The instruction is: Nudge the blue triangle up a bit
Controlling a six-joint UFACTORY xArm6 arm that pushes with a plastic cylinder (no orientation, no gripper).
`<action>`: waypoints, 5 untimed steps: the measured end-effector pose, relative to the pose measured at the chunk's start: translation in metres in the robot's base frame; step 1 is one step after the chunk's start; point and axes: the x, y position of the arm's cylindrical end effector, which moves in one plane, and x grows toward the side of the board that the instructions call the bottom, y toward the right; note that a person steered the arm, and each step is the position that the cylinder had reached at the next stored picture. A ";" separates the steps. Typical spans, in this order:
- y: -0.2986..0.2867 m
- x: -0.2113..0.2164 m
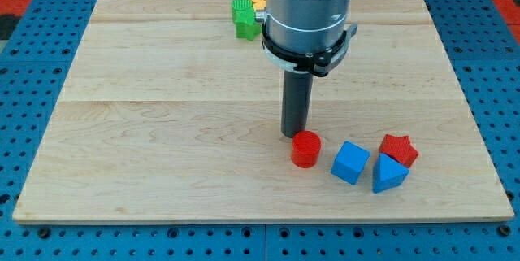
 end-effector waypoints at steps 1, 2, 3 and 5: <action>0.014 0.000; 0.018 0.000; 0.019 -0.016; 0.149 -0.022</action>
